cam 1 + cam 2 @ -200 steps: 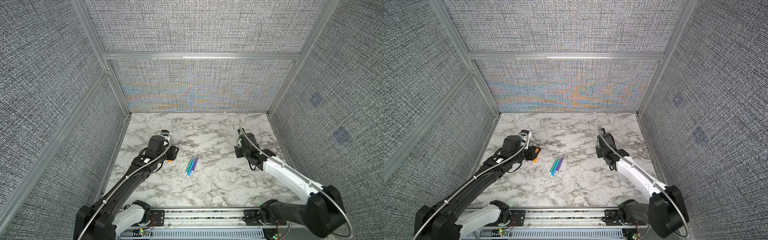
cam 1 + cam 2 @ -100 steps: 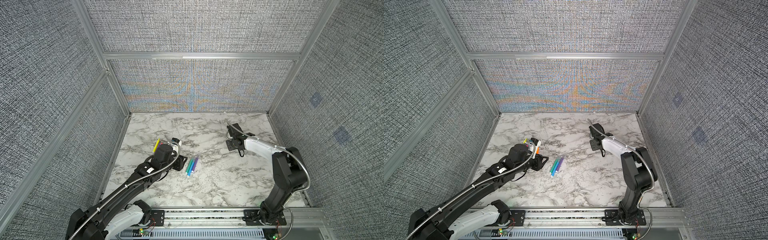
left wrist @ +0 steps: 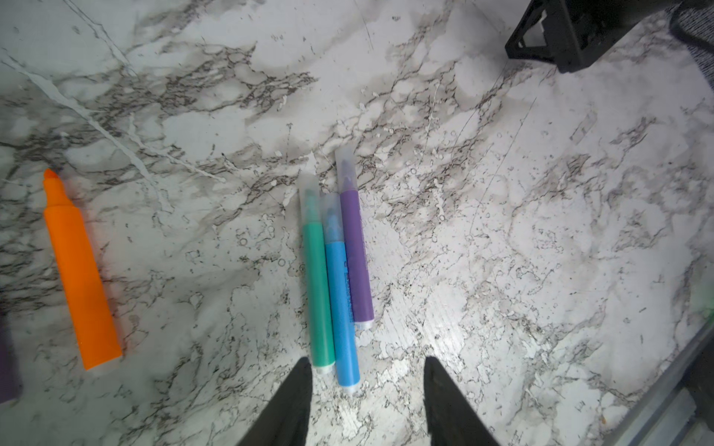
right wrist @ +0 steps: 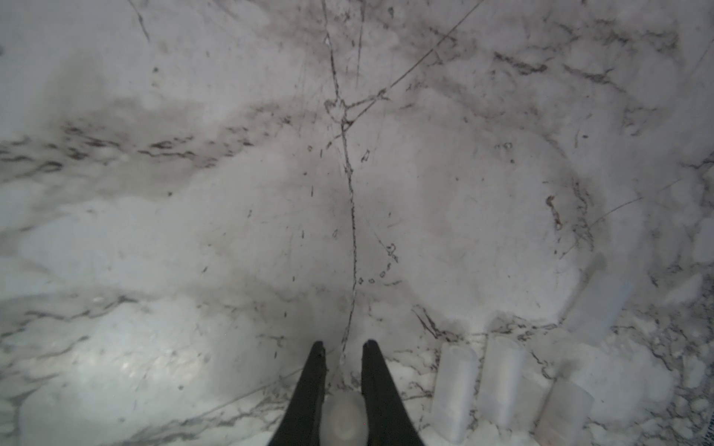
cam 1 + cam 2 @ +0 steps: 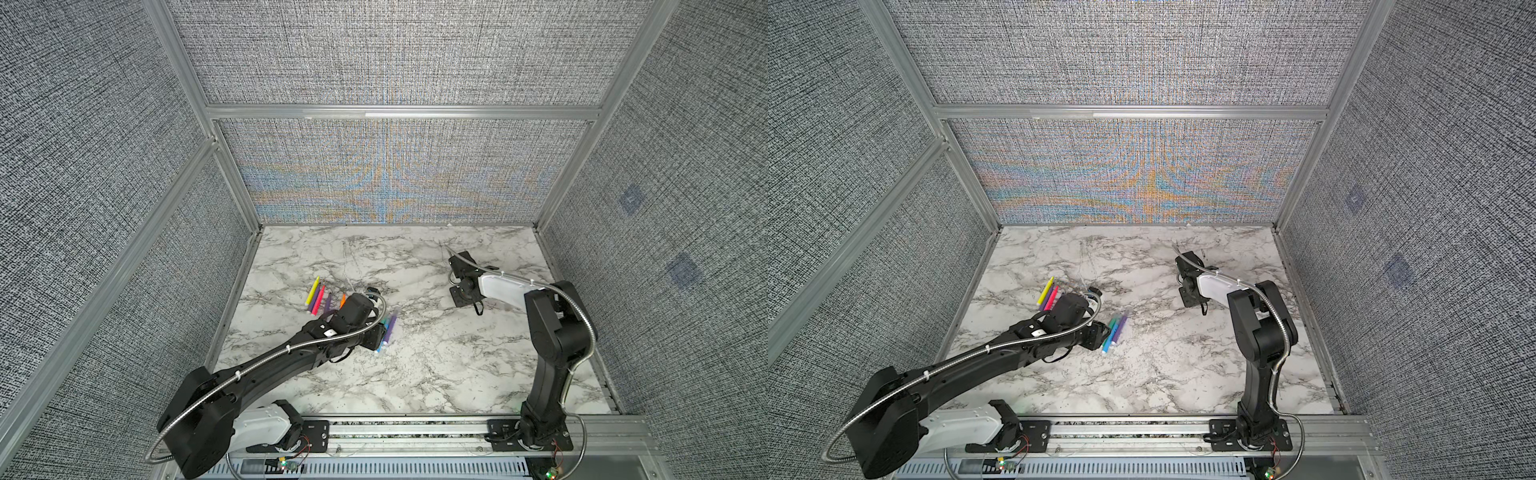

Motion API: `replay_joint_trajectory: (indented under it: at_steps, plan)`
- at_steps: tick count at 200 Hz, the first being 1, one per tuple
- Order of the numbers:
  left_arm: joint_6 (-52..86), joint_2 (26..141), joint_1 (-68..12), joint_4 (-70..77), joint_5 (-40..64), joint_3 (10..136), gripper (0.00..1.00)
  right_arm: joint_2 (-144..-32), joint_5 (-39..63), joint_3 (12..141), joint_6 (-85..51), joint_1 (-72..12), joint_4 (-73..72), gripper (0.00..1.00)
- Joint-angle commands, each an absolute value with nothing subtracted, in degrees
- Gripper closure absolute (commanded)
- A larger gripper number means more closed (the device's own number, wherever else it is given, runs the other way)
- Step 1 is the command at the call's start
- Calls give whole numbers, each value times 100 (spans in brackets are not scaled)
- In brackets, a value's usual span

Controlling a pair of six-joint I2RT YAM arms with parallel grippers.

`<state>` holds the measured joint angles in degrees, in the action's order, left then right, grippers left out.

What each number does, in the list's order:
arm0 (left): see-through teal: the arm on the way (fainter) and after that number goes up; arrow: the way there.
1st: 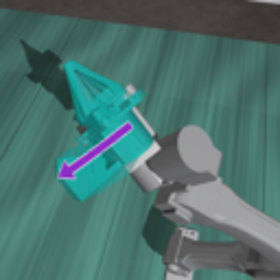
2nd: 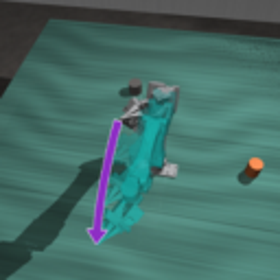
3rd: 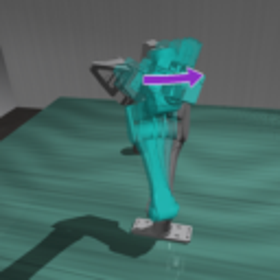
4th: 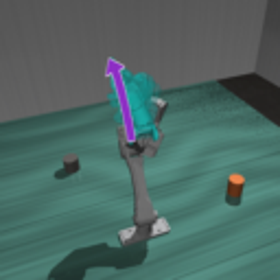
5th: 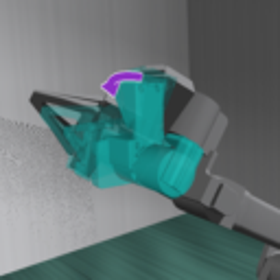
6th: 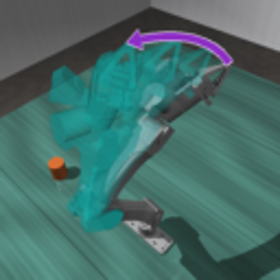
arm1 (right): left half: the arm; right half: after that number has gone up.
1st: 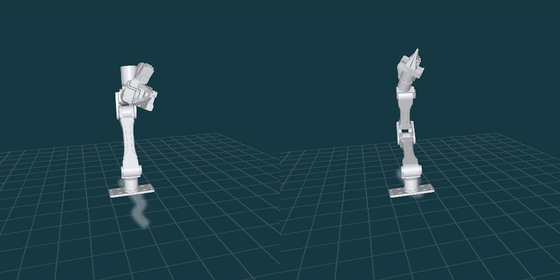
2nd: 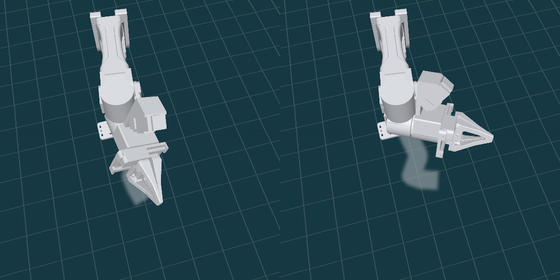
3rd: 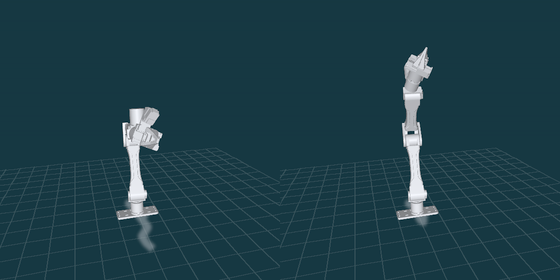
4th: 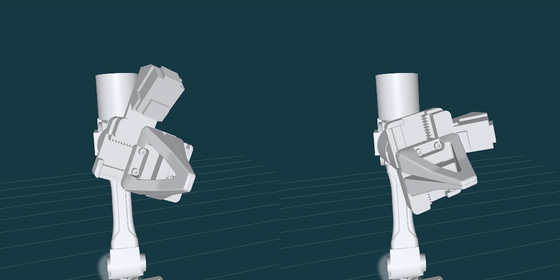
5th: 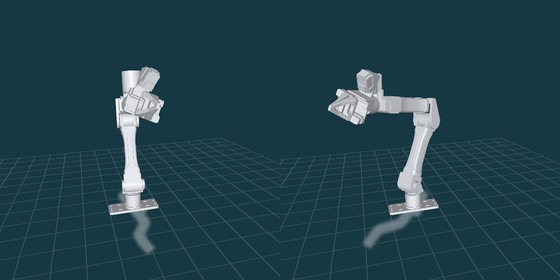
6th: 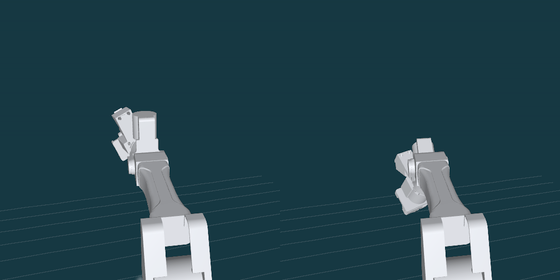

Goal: Remove pen caps from pens
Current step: Place the pen cap to the middle-right of the table, then pick up the pen from the center of the table.

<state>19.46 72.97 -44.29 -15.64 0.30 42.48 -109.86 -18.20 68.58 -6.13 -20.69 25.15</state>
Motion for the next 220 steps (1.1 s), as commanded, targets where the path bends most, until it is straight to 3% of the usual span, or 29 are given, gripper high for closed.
replay_joint_trajectory:
  at_steps: [1, 84, 220]
  plan:
    - [1970, 7605, -4550, -1250, -138, 4461, 52, -10935, -1956, 6813, -659, -2074, 2481, 96]
    - [2056, 9136, -4891, -1546, -581, 5311, 52, -10282, -1950, 6618, -712, -2116, 2426, 73]
    - [2140, 9852, -4937, -1613, -773, 5630, 52, -9231, -1695, 6313, -745, -2227, 2364, 69]
